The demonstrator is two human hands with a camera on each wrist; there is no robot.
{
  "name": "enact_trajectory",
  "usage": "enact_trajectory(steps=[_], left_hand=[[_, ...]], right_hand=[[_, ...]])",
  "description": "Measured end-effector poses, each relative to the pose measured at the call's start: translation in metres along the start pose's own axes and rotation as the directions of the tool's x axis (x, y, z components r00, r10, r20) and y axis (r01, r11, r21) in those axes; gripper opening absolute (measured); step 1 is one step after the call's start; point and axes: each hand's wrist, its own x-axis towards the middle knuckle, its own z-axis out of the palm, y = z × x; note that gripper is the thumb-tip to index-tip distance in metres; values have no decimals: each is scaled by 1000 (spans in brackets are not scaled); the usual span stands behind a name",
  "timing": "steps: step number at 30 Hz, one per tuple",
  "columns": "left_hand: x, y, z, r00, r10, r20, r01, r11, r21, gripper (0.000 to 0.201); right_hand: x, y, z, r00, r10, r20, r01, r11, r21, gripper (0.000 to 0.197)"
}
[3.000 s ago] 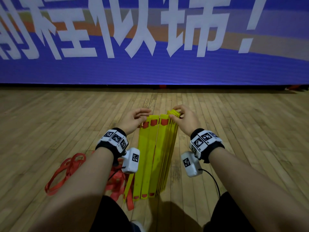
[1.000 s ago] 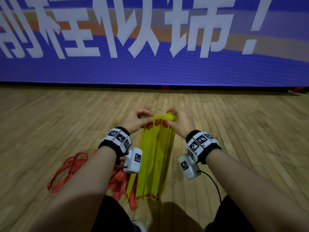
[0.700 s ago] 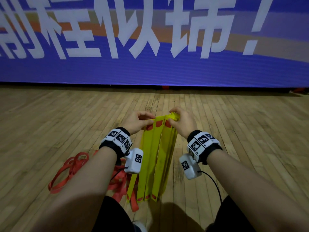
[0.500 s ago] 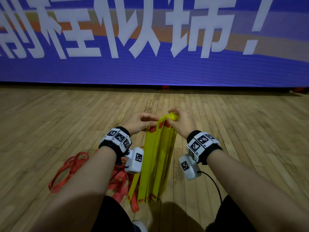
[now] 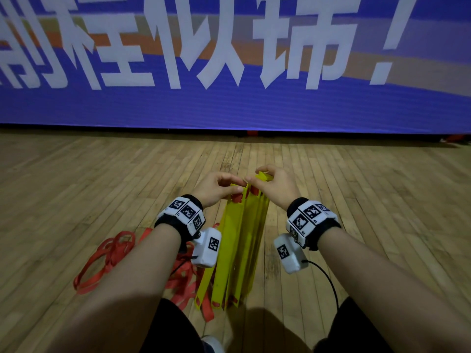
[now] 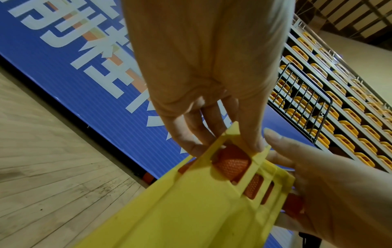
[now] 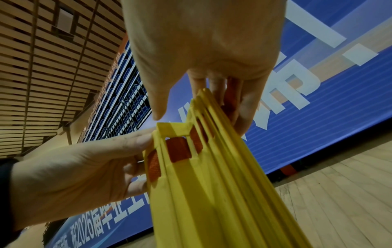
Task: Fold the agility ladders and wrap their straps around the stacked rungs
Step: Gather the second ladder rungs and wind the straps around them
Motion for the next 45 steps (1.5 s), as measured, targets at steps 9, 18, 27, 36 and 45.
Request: enact_trajectory(steps=[9,18,27,36,45], left_hand=[[5,-9,2,991,-34,-132,38,999,30,12],[6,-7,9,970,-2,-241,27,995,99,31],[8,-8,10,976,-4,-217,21,997,76,28],[8,-17,1,961,132,-244,-56,954,294,37],[2,-19,-12,987,-72,-144,82,994,69,43]], right_hand=[[2,-2,-2,998,40,40,-42,998,56,27],[3,-4,5,992,24,120,-38,992,121,49],[-4,-8,4,987,-74,145,45,981,191,39],[-5,-8,2,979,-95,182,72,989,128,45],[-3,-6,2,971,-123,206,96,986,135,43]])
